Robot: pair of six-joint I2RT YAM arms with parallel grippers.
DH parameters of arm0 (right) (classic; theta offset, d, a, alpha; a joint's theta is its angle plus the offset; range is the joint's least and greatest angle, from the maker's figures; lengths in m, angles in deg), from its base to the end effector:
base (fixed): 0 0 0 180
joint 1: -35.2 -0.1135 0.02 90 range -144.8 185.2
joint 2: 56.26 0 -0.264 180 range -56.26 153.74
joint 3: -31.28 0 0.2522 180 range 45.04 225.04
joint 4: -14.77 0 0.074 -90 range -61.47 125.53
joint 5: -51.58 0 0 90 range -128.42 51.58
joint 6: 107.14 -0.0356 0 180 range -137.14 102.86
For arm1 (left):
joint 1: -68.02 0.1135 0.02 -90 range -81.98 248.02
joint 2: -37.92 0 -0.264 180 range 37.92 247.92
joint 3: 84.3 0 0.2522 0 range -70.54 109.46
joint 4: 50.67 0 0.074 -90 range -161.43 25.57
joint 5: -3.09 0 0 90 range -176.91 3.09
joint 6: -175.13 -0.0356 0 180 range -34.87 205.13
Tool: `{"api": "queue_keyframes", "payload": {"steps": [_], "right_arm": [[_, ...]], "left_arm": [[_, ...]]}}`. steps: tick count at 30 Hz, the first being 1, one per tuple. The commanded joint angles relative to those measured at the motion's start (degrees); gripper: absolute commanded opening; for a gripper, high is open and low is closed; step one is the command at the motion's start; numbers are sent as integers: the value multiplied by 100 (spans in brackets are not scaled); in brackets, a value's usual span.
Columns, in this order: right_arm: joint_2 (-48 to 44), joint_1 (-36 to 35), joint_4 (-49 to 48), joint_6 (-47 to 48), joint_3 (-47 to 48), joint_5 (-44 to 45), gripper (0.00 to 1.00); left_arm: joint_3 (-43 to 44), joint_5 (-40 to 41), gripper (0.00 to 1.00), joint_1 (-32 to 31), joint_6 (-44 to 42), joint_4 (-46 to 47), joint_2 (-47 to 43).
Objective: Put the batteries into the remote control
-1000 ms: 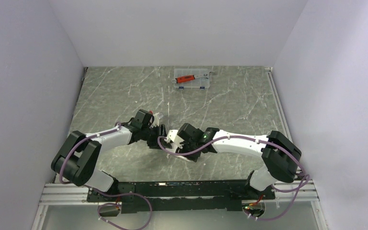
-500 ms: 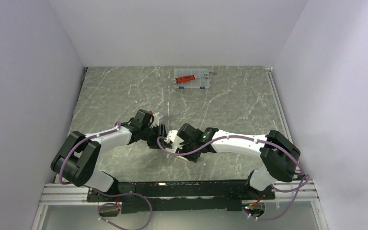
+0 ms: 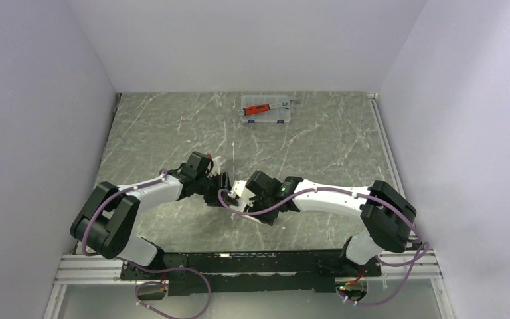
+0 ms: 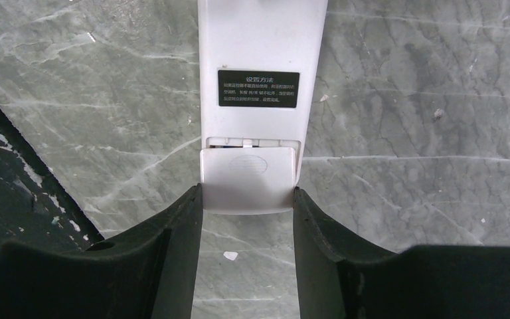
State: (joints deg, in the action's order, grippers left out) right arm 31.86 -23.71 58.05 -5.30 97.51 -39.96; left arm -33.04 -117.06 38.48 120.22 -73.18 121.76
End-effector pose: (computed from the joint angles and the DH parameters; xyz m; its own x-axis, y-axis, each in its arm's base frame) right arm 0.1496 0.2500 0.1839 -0.2818 -0.8646 -0.4160 -0.9397 0.3363 -0.0623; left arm 0.2210 -0.1458 0.1542 -0.9726 -0.0202 -0.2315 0.1433 0.7320 -0.6660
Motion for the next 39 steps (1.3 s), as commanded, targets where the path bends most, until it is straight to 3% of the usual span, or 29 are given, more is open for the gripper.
{"api": "queue_keyframes", "payload": {"steps": [1,39], "right_arm": [[-5,64,55,20,192,49,21],[366,209,92,190,567,-70,22]], "left_arm": [[-48,-148,53,9,-25,222,-130],[56,-241,53,5,-107,218,47]]}}
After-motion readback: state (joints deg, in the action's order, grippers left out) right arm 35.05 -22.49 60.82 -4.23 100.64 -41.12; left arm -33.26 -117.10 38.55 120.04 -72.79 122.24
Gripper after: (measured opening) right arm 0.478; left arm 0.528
